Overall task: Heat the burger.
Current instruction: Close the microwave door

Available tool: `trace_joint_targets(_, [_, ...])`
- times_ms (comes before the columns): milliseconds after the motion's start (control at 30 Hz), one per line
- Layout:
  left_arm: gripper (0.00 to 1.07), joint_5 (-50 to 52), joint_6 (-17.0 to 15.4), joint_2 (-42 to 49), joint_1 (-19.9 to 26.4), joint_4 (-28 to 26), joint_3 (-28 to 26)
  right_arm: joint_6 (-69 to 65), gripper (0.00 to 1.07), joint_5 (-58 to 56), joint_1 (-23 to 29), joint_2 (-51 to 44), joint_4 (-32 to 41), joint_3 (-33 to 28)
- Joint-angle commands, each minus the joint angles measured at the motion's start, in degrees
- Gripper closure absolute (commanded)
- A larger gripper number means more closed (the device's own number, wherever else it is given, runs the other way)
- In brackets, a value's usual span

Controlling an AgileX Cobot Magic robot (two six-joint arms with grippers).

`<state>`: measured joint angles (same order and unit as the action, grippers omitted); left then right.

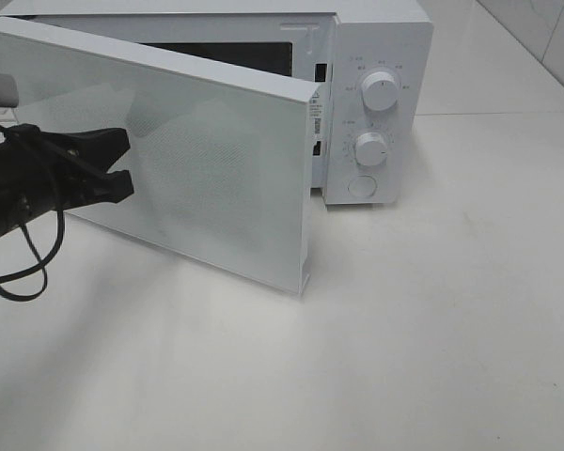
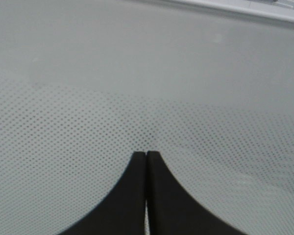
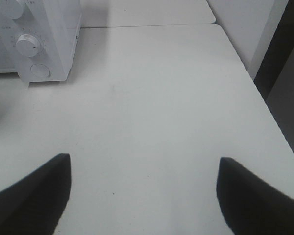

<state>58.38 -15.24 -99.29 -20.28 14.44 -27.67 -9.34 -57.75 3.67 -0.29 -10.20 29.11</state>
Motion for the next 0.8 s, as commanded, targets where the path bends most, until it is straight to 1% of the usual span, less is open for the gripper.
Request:
trace_joint_targets(33, [1.07, -0.5, -0.1, -1.2, -2.0, -2.3, -2.4, -0.5, 0.31, 0.1, -0.5, -1.4, 0.2, -0.2])
trace_joint_targets(67, [1.07, -0.5, -0.1, -2.1, -3.0, -3.0, -3.8, -0.5, 0.31, 0.1, -0.5, -1.4, 0.2, -0.2])
trace_joint_targets(200, [1.07, -0.5, -0.1, -3.4, -4.1, -4.4, -5.6, -0.5, 0.31, 0.1, -0.5, -1.4, 0.2, -0.2])
trace_joint_targets(333, [1.07, -0.6, -0.1, -5.0, -5.8, -7.6, -8.9, -0.5, 0.31, 0.1, -0.5, -1.4, 0.2, -0.2])
trace_joint_targets(367, [1.07, -0.6, -0.1, -5.0, -5.8, -7.6, -8.9, -0.5, 0.31, 0.1, -0.5, -1.4, 0.2, -0.2])
trace_joint_targets(400, [1.07, -0.6, 0.1, -5.5, -6.5, -8.1, -10.4, -0.5, 0.31, 0.1, -0.5, -1.4, 0.2, -0.2])
trace_joint_targets(433, [1.07, -0.6, 0.1, -5.5, -6.5, -8.1, -10.4, -0.5, 0.31, 0.1, -0.5, -1.4, 0.2, -0.2])
trace_joint_targets(500, [1.07, -0.6, 0.4, -6.6, -7.1, -8.7, -12.1, -0.5, 0.31, 0.1, -0.5, -1.4, 0.2, -0.2])
trace_joint_targets(800, [1.07, -2.5, 0.3, -8.5, -7.1, -8.7, -16.0, -0.5, 0.31, 0.1, -0.5, -1.4, 0.2, -0.2])
